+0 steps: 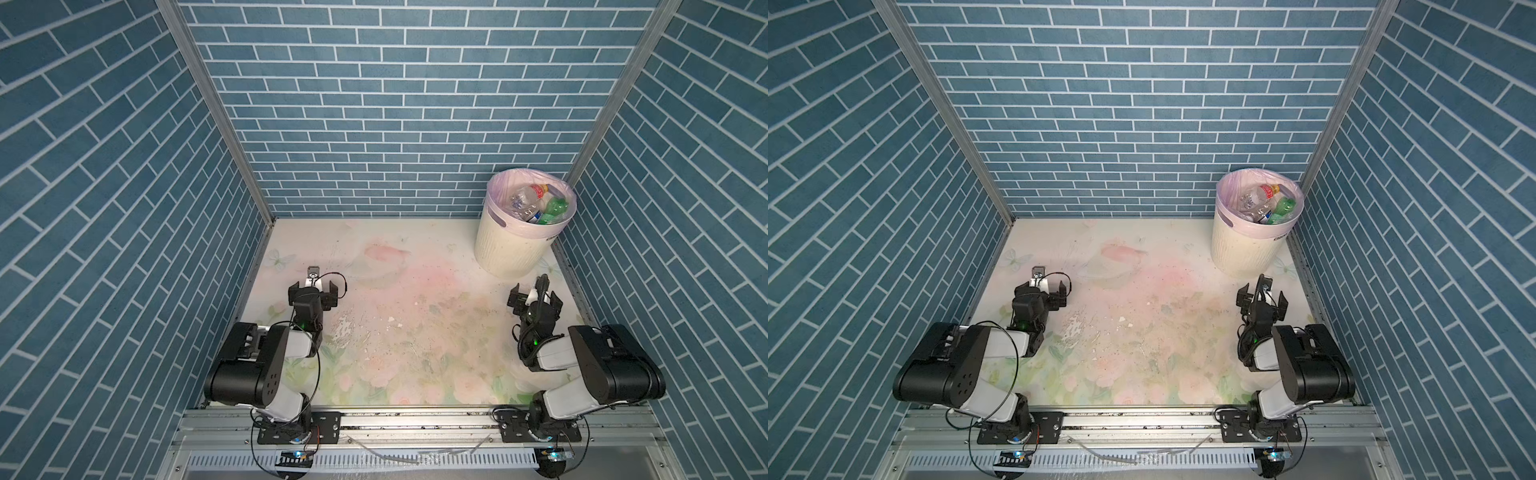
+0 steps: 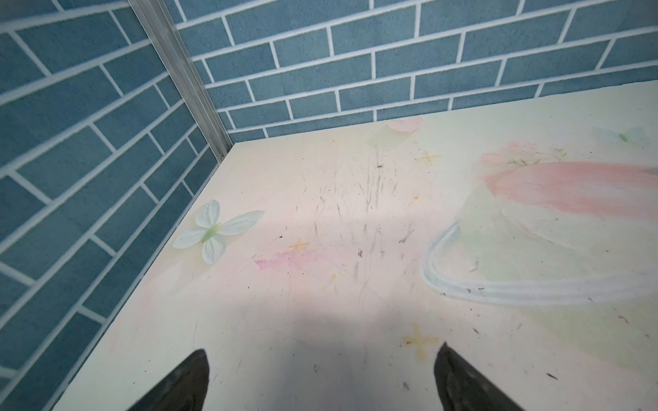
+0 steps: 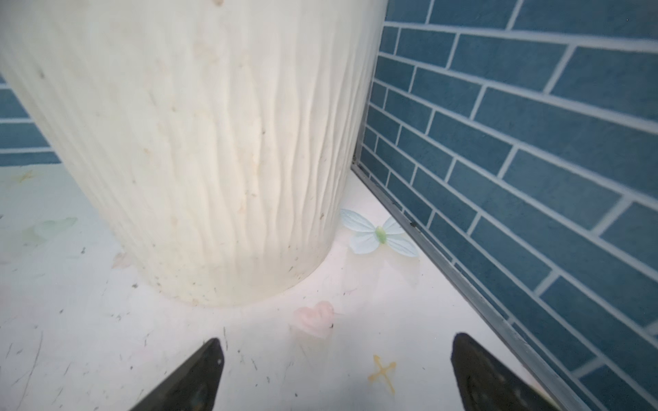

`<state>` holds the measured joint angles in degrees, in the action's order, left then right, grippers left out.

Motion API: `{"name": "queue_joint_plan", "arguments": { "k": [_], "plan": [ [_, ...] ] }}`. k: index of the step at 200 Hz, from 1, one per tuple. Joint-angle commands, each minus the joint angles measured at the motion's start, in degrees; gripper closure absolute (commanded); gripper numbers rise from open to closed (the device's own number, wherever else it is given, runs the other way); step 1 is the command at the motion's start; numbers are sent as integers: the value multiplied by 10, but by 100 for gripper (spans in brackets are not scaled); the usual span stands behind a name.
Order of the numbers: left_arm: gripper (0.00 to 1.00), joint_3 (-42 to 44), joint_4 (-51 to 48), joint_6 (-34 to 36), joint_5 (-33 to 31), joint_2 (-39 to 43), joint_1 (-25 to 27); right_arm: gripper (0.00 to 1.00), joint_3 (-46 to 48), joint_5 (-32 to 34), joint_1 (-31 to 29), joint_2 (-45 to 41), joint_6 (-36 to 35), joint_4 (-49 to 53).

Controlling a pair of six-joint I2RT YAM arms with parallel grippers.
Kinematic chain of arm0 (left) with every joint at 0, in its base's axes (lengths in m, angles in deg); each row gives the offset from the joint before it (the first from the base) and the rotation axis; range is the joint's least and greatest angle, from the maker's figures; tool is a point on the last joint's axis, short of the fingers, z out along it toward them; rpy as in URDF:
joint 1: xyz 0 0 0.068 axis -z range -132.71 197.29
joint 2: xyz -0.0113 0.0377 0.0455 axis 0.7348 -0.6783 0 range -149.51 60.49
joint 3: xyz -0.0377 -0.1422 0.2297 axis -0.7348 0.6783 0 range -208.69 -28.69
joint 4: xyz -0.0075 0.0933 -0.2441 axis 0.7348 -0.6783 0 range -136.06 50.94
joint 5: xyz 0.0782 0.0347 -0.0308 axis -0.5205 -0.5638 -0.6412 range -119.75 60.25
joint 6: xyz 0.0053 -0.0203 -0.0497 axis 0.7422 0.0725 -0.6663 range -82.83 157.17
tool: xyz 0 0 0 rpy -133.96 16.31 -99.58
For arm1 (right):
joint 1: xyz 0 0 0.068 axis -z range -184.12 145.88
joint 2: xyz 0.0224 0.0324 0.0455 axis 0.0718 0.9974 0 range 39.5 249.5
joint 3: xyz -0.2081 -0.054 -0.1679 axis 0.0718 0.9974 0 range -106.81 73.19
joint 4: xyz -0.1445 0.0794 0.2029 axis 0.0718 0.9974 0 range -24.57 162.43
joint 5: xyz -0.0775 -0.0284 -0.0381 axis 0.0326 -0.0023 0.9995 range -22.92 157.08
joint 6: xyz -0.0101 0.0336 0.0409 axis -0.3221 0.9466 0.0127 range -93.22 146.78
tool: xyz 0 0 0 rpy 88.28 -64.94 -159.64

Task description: Throw the plastic bottles in the bin

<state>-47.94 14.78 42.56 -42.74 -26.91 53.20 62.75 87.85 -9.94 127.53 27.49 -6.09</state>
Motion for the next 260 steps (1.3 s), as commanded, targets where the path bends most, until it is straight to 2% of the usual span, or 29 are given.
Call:
{"name": "queue_joint_plan", "arguments": {
  "k": [1, 4, 9, 27, 50, 97, 123, 260],
  "plan": [
    [1, -11, -5, 0, 0, -3, -3, 1, -24, -93, 14, 35, -32, -20],
    [1, -11, -5, 0, 1, -3, -3, 1, -30, -94, 15, 26, -26, 0],
    [1, -11, -6, 0, 1, -3, -4, 1, -57, -103, 25, 1, -10, 97],
    [1, -16, -15, -4, 7, -3, -8, 1, -117, -140, 62, 2, 19, 219],
    [1, -16, -15, -5, 7, -2, -9, 1, -86, -141, 64, 5, 17, 149],
    [1, -16, -15, -5, 7, -2, -8, 1, -69, -120, 50, 1, 5, 119],
    [1, -16, -15, -5, 8, -2, -8, 1, -107, -138, 59, 1, 16, 196],
    [1, -15, -14, -4, 5, -2, -7, 1, -109, -141, 60, 3, 15, 198]
  ]
}}
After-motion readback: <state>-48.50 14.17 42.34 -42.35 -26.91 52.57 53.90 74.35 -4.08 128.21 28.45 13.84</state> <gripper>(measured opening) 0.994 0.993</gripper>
